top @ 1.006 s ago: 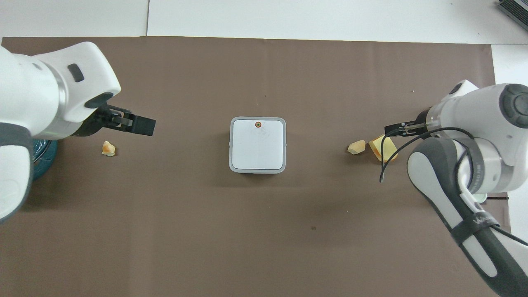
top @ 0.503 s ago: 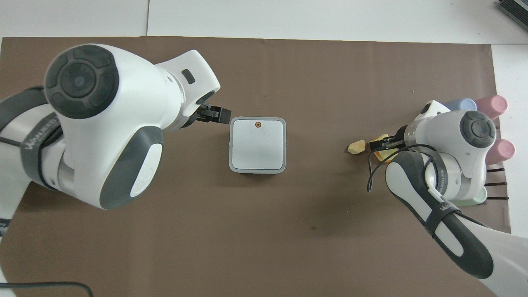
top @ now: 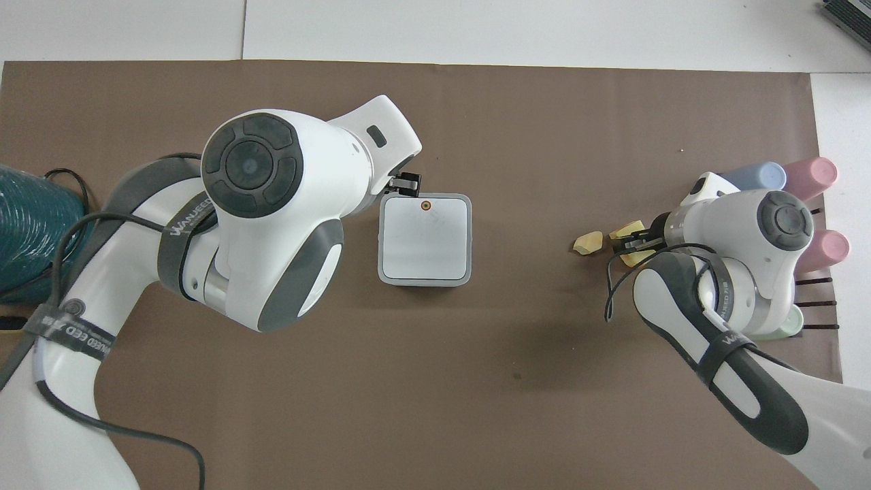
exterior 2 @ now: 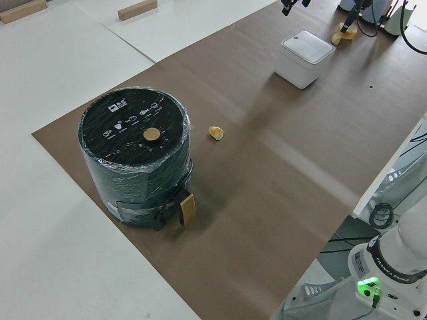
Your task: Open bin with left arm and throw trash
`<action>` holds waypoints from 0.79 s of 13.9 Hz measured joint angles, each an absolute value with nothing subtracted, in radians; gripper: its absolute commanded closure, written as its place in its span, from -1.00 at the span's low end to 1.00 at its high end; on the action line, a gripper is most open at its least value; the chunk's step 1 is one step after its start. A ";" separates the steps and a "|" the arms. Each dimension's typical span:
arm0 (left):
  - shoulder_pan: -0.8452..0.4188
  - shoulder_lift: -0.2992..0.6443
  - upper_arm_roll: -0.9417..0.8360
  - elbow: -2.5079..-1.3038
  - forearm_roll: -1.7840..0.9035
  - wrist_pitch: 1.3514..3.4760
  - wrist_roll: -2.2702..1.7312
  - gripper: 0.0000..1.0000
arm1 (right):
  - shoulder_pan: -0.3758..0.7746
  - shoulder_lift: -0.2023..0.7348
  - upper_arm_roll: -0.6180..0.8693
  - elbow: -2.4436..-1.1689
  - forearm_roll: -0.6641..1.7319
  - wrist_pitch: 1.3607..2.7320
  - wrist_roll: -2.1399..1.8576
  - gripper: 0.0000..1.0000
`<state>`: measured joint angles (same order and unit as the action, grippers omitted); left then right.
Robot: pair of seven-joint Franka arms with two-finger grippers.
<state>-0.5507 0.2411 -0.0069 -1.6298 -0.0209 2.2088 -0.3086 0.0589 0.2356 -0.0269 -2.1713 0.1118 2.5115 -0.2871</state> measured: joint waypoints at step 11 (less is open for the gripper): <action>-0.609 0.345 -0.008 -1.679 -0.021 2.335 -0.383 1.00 | 0.061 0.207 -0.027 -1.911 0.116 2.205 -0.097 1.00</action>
